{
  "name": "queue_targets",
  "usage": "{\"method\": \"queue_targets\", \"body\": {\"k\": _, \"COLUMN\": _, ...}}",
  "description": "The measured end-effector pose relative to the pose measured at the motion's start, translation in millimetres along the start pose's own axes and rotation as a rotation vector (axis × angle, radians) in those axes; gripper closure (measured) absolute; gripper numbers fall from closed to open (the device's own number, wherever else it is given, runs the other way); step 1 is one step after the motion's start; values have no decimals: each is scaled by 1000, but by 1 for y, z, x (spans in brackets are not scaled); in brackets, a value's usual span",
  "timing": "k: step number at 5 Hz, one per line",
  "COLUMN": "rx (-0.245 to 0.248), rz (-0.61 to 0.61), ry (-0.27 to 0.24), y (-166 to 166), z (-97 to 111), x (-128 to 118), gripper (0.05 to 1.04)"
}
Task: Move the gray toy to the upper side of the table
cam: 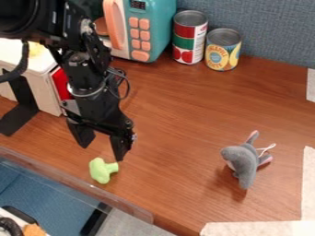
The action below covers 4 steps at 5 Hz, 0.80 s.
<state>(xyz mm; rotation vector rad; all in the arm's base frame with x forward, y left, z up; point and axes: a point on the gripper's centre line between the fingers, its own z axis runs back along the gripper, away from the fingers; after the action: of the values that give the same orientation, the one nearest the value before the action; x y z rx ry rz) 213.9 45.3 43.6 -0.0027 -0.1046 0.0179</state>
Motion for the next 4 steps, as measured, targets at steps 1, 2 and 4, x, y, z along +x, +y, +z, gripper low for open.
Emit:
{"method": "queue_targets", "body": {"k": 1, "rx": -3, "rz": -1, "ry": 25, "y": -2, "z": -5, "x": -3, "gripper": 83}}
{"method": "queue_targets", "body": {"k": 2, "rx": -22, "rz": -81, "ry": 2, "y": -43, "z": 0, "x": 21, "gripper": 82}}
{"method": "queue_targets", "body": {"k": 4, "rx": -57, "rz": -210, "ry": -30, "y": -118, "z": 12, "x": 68, "gripper": 83}}
